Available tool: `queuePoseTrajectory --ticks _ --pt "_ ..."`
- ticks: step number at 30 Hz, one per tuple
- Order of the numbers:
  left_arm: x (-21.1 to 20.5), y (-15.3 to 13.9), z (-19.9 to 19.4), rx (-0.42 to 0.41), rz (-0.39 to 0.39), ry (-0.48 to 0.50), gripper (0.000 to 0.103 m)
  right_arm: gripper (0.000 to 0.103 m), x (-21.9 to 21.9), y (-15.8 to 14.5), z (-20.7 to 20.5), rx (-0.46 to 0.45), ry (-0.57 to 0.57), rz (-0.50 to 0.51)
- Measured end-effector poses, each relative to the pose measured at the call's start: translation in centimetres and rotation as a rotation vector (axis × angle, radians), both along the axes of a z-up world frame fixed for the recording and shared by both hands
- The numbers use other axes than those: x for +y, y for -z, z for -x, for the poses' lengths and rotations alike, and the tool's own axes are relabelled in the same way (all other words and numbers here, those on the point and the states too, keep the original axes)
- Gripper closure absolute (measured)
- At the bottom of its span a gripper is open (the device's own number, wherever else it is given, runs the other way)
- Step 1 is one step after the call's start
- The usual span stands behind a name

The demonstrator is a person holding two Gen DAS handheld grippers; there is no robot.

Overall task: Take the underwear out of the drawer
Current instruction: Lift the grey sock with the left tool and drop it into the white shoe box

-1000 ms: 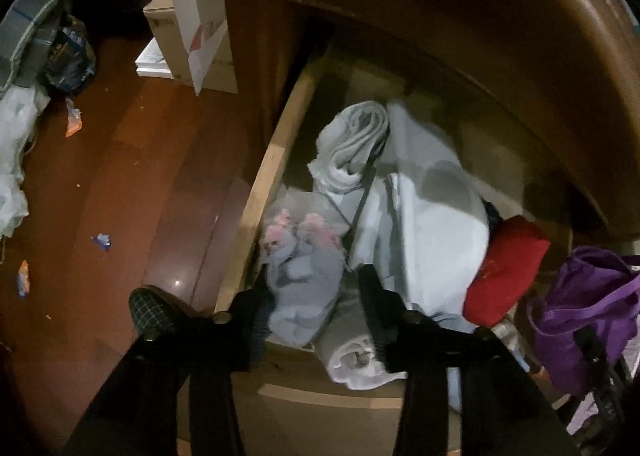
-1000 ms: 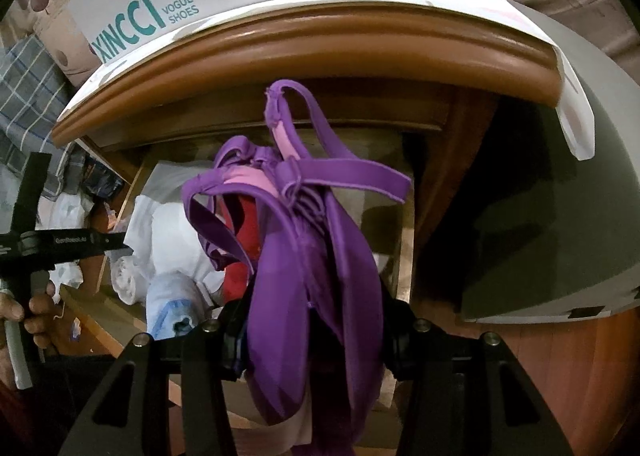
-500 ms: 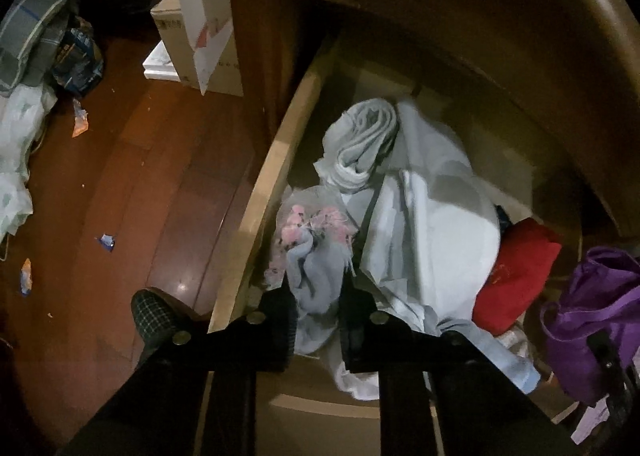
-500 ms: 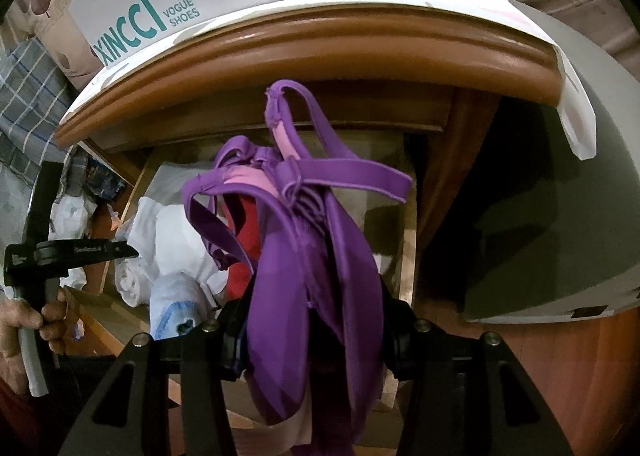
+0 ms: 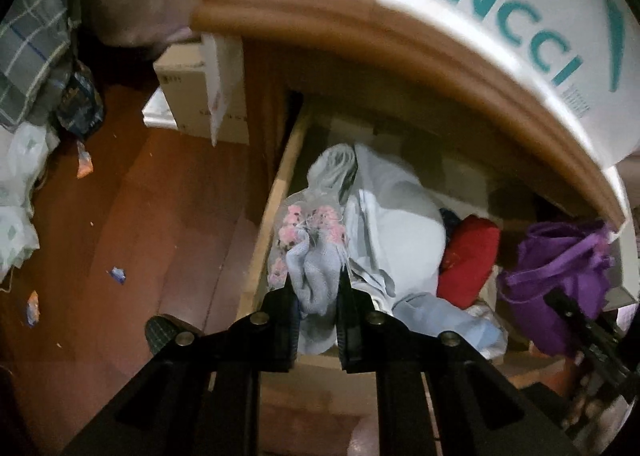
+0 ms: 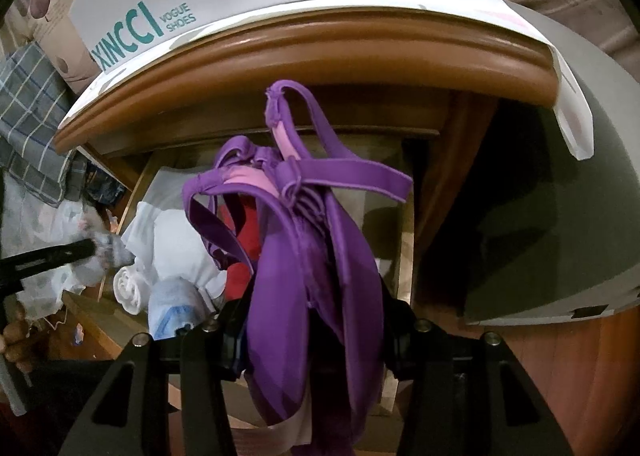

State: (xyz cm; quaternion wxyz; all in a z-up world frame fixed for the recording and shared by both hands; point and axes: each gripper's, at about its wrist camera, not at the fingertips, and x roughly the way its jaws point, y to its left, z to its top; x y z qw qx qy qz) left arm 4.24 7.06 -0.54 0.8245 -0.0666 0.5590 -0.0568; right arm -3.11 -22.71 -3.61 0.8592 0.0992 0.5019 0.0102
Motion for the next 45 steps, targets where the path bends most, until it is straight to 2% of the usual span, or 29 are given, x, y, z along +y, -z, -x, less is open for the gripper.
queuePoseTrajectory --ticks 5,10,15,17,20,22,24,27,32,38,45 --pt "0.9 -5.4 1.0 -0.095 -0.006 0.025 0.091 0.052 0.0 0.2 0.0 0.01 0.003 -0.002" --pt "0.9 -13.4 1.0 -0.234 0.001 0.078 0.091 0.052 -0.1 0.4 -0.1 0.019 0.007 -0.014" --pt "-1.5 -21.7 -1.8 -0.39 -0.007 0.149 0.09 0.052 -0.3 0.4 -0.1 0.02 0.012 -0.024" --pt "-3.0 -24.2 -3.6 -0.429 0.012 0.198 0.09 0.052 -0.3 0.4 0.0 0.027 0.015 -0.025" --pt "-5.2 -26.6 -6.6 -0.466 0.044 0.217 0.09 0.052 -0.4 0.4 0.0 0.03 0.018 -0.037" --pt "-6.9 -26.9 -8.5 -0.466 0.047 0.264 0.09 0.052 -0.6 0.4 -0.1 0.031 0.019 -0.039" --pt "-9.1 -26.1 -10.6 -0.449 -0.003 0.283 0.09 0.052 -0.7 0.6 -0.1 0.036 0.025 -0.043" --pt "-10.8 -23.9 -13.9 -0.391 -0.065 0.265 0.09 0.052 -1.0 0.7 -0.1 0.046 0.032 -0.057" --pt "-10.9 -19.2 -17.7 -0.259 -0.083 0.232 0.09 0.052 -1.2 0.9 -0.3 0.054 0.035 -0.075" --pt "-10.2 -17.3 -18.1 -0.184 -0.087 0.177 0.09 0.052 -1.2 0.6 -0.1 0.047 0.024 -0.084" --pt "-9.8 -17.4 -16.7 -0.18 -0.077 0.152 0.09 0.052 -1.2 0.2 0.0 0.042 0.013 -0.077"
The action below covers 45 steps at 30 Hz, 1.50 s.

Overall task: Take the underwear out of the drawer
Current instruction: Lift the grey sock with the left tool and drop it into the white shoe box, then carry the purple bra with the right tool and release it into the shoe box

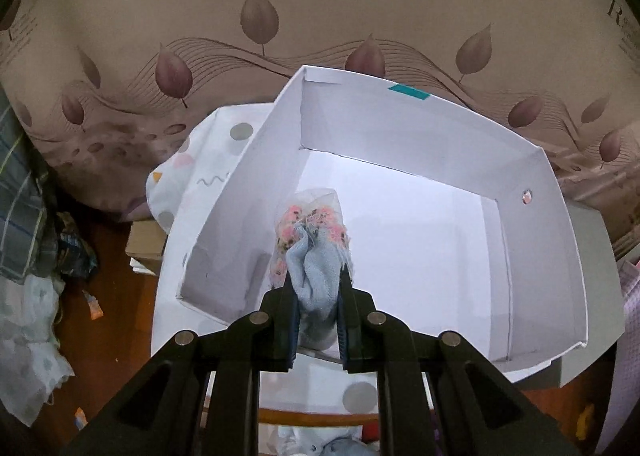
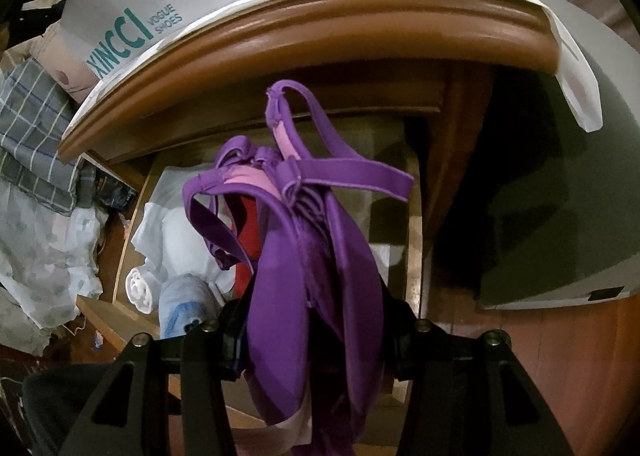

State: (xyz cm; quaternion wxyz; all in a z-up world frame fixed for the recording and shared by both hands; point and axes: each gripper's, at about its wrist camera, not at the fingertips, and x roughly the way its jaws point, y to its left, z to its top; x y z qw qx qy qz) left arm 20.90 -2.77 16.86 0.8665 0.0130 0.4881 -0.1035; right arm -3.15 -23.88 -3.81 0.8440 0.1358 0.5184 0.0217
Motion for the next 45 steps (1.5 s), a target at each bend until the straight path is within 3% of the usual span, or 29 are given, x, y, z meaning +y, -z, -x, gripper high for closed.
queuePoseTrajectory --ticks 7,12,19,24,29,34,39,45 --pt "-0.3 -0.2 1.1 0.041 -0.013 -0.056 0.087 0.052 0.0 -0.1 0.0 -0.001 0.007 0.006" --pt "-0.7 -0.3 1.2 0.002 -0.029 -0.06 0.08 0.052 0.0 -0.2 -0.1 -0.004 0.008 0.008" --pt "-0.7 -1.5 2.1 -0.123 -0.05 -0.048 0.042 0.052 0.1 -0.4 -0.1 -0.015 0.009 0.01" --pt "0.3 -3.9 5.1 -0.218 -0.019 -0.027 0.039 0.052 0.8 -0.4 -0.2 -0.018 -0.011 0.011" --pt "2.0 -4.9 9.6 -0.301 -0.035 -0.032 0.025 0.052 0.9 -1.0 0.1 -0.048 -0.019 0.017" --pt "5.2 -1.6 13.5 -0.3 -0.083 -0.093 0.016 0.052 0.6 -1.9 0.7 -0.082 -0.018 0.029" --pt "8.9 5.3 14.7 -0.195 -0.13 -0.201 0.015 0.052 0.4 -2.9 1.1 -0.098 -0.002 0.06" --pt "11.9 11.1 15.1 -0.122 -0.122 -0.317 0.015 0.052 1.4 -4.6 1.9 -0.103 -0.012 0.117"
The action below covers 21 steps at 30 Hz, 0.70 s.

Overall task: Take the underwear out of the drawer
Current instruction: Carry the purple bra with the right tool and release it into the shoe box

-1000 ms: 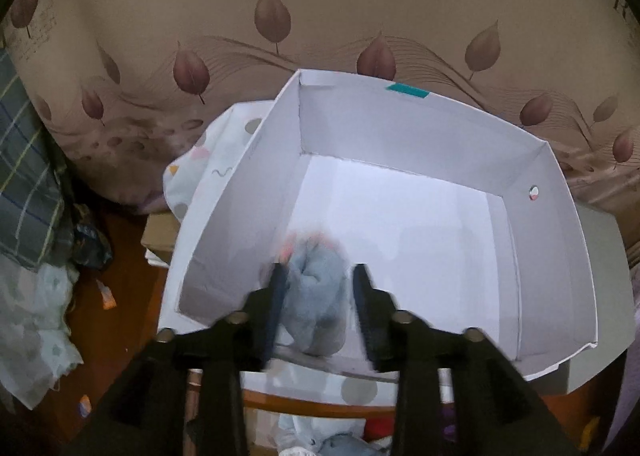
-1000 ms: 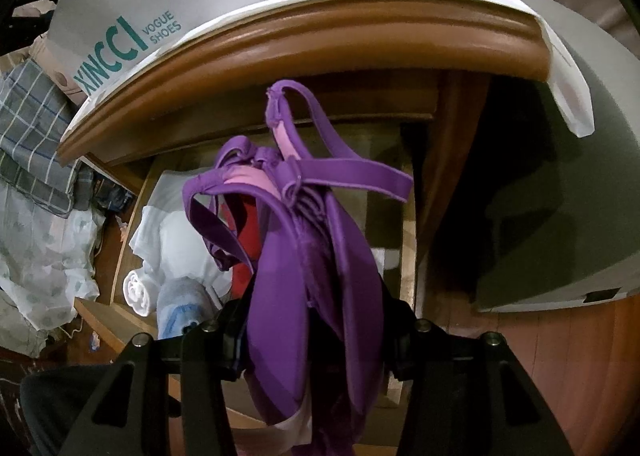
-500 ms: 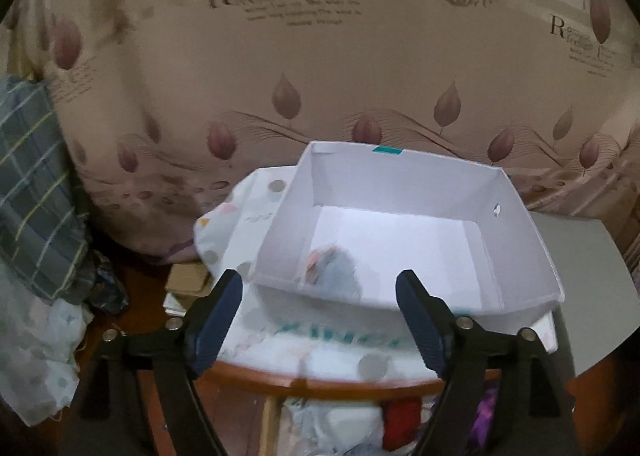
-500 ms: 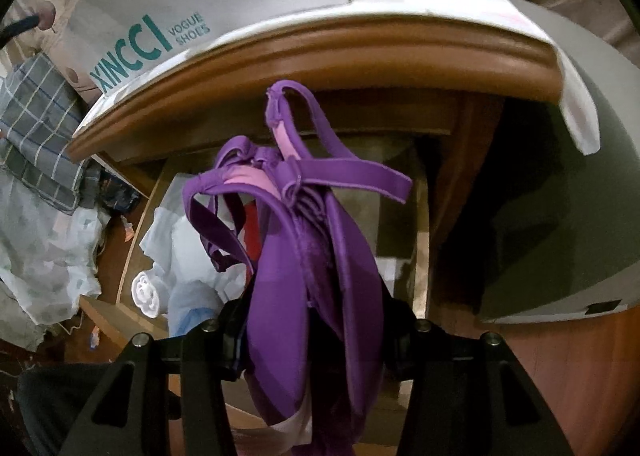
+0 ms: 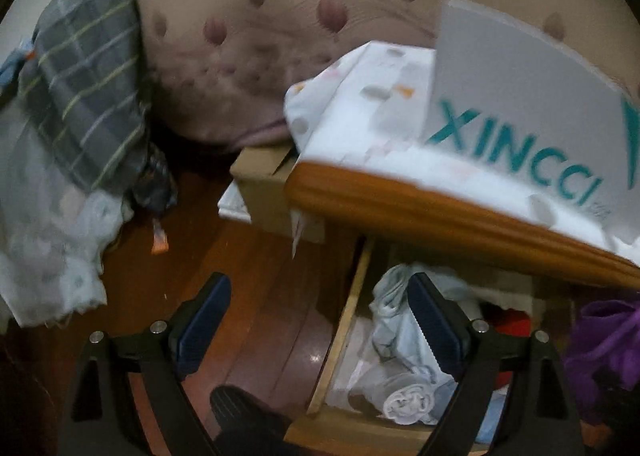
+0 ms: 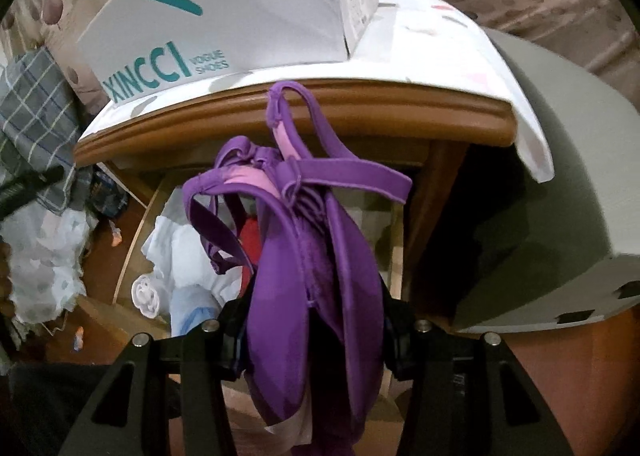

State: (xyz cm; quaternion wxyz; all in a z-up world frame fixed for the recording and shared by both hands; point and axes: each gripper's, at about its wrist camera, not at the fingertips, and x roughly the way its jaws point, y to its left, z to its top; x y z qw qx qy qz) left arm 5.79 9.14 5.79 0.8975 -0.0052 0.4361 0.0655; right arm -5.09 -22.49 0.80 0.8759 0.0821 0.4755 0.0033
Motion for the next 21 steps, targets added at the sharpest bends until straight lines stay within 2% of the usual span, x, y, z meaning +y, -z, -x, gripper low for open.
queuePoseTrajectory --ticks 5,8,15,21 --pt "1.0 2.3 -0.1 0.024 -0.02 -0.032 0.015 0.052 0.5 -2.5 0.8 -0.019 -0.013 0.021" --pt "1.3 2.6 -0.3 0.019 -0.072 -0.038 0.015 0.052 0.6 -4.5 1.2 -0.046 -0.016 0.028" --pt "2.2 2.4 -0.4 0.016 -0.031 -0.063 0.014 0.052 1.4 -9.6 1.6 -0.105 -0.029 0.0" --pt "2.4 2.4 -0.4 0.018 -0.026 -0.07 0.013 0.052 2.9 -15.1 2.0 -0.2 -0.044 0.037"
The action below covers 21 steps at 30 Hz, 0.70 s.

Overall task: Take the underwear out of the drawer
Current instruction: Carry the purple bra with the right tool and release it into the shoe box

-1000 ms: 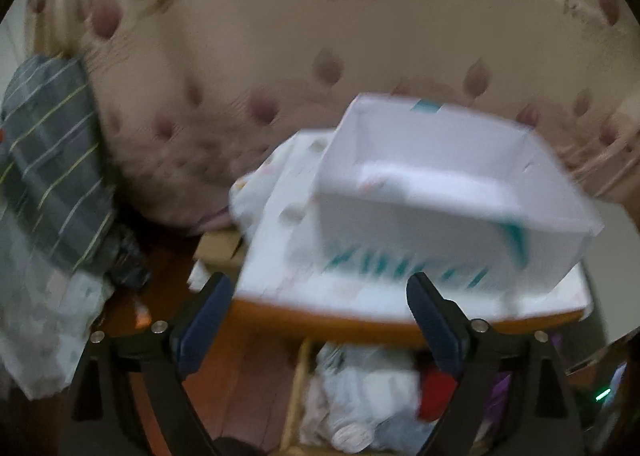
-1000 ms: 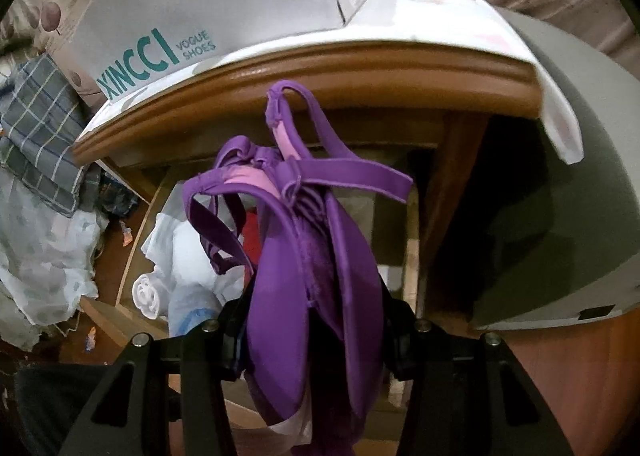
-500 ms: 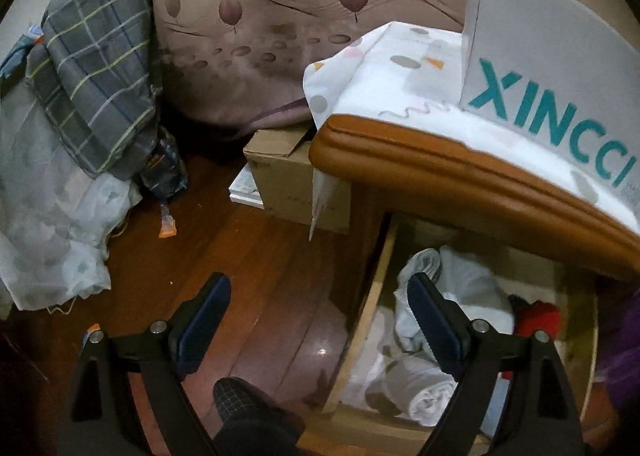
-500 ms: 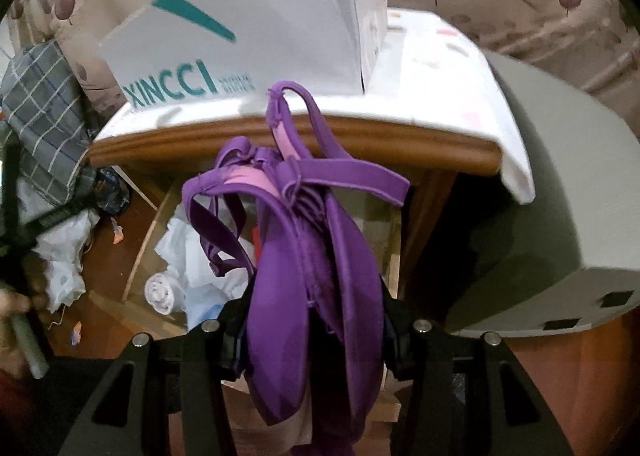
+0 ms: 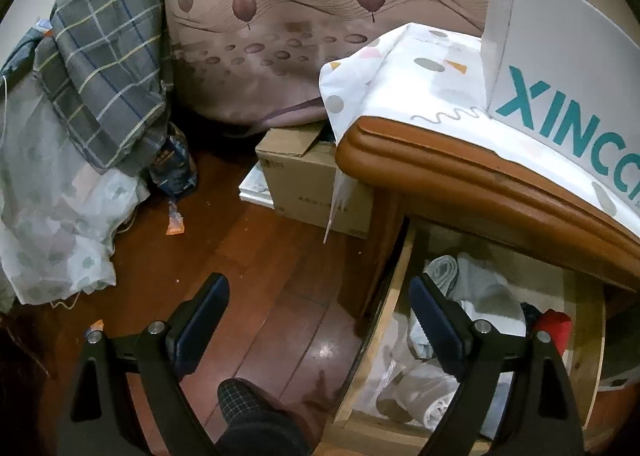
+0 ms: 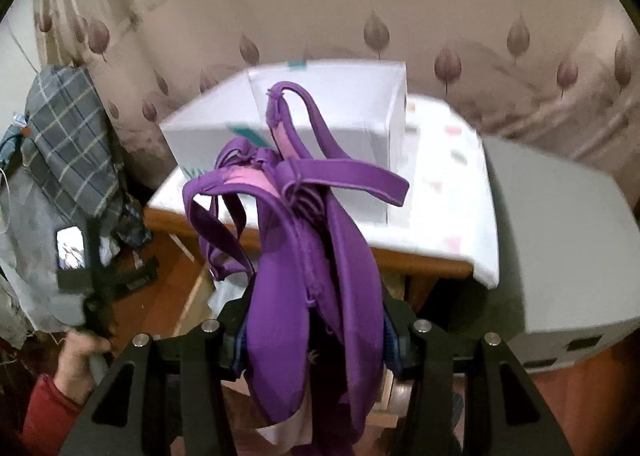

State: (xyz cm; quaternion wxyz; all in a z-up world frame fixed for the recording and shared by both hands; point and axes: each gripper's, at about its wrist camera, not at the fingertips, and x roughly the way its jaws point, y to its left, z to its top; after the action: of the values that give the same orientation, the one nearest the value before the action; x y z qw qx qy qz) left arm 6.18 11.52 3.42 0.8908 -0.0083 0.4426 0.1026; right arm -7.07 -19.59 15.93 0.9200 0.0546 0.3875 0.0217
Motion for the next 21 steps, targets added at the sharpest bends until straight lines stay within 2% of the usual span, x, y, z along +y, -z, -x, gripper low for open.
queuePoseTrajectory --ticks 6,9,12,16,21 --pt "1.7 0.1 -0.2 0.006 0.048 -0.052 0.013 0.052 0.3 -6.1 -1.5 -0.092 0.0 0.024" --pt "2.6 0.2 -0.3 0.013 0.065 -0.084 0.013 0.052 0.3 -9.2 -4.2 -0.134 0.002 0.049" --pt "3.9 0.4 -0.4 0.021 0.088 -0.13 0.013 0.052 0.7 -10.9 -7.7 -0.155 0.006 0.096" --pt "5.1 0.3 -0.5 0.016 0.117 -0.177 0.013 0.052 1.4 -11.0 -12.9 -0.105 0.006 0.127" --pt "5.8 0.4 -0.6 0.023 0.138 -0.199 0.013 0.052 2.2 -7.1 -19.3 0.032 0.014 0.148"
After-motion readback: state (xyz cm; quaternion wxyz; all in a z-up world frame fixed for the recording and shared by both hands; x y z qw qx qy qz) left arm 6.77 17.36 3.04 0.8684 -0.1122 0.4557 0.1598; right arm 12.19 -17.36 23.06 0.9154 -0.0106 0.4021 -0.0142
